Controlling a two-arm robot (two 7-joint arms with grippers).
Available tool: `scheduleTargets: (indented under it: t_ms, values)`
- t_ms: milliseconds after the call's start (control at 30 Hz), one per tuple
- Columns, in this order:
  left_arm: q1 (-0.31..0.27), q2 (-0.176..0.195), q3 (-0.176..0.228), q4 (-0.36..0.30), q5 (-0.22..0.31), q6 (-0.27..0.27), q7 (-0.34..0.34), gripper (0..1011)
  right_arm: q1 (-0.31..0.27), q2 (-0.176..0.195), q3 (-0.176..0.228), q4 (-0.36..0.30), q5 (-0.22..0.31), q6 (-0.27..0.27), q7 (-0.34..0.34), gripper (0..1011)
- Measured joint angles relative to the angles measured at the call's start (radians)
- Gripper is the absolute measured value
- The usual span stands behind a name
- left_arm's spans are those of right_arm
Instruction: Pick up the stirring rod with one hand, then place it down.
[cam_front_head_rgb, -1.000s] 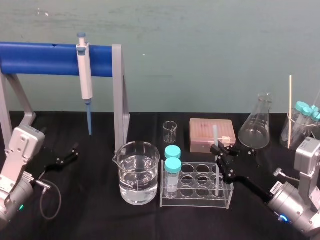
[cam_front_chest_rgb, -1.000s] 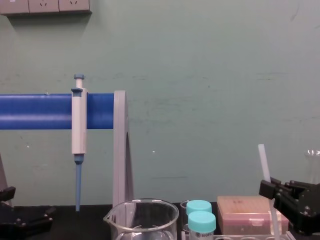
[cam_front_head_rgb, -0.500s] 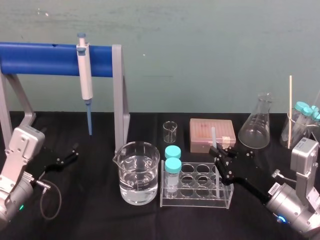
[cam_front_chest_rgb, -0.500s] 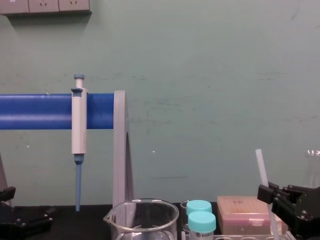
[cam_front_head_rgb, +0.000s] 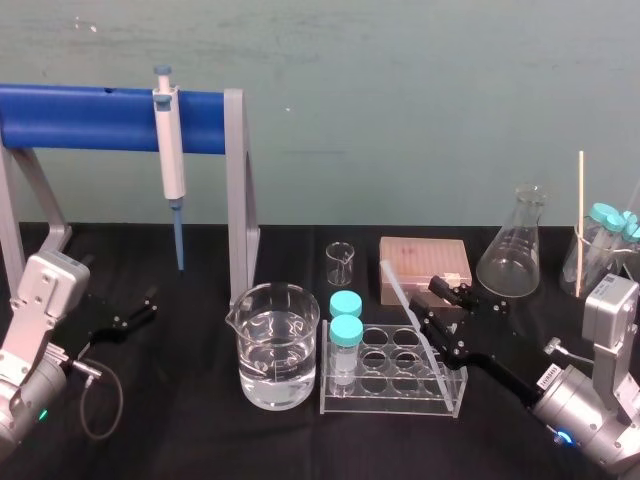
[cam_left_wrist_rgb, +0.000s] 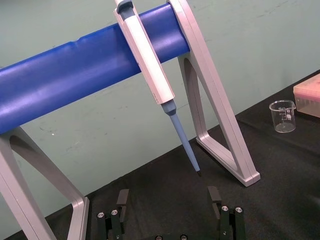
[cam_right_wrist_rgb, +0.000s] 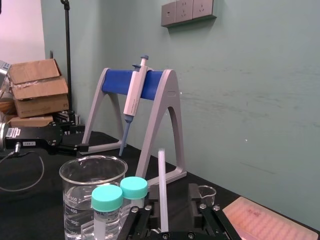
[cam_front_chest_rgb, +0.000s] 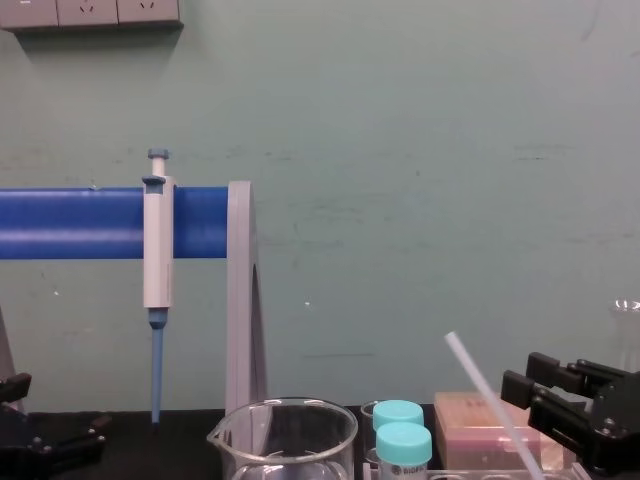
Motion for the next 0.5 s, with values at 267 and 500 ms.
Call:
scheduleTargets:
  t_ms: [267,500]
  values:
    - [0.0,0.0,0.0,0.0,0.0,0.0,0.0,1000,0.0,0.001,0.0,0.0,0.001,0.0,0.001,599]
    - [0.0,0.0,0.0,0.0,0.0,0.0,0.0,1000,-0.003,-0.002,0.02,-0.025,0.0,0.002,-0.026,830]
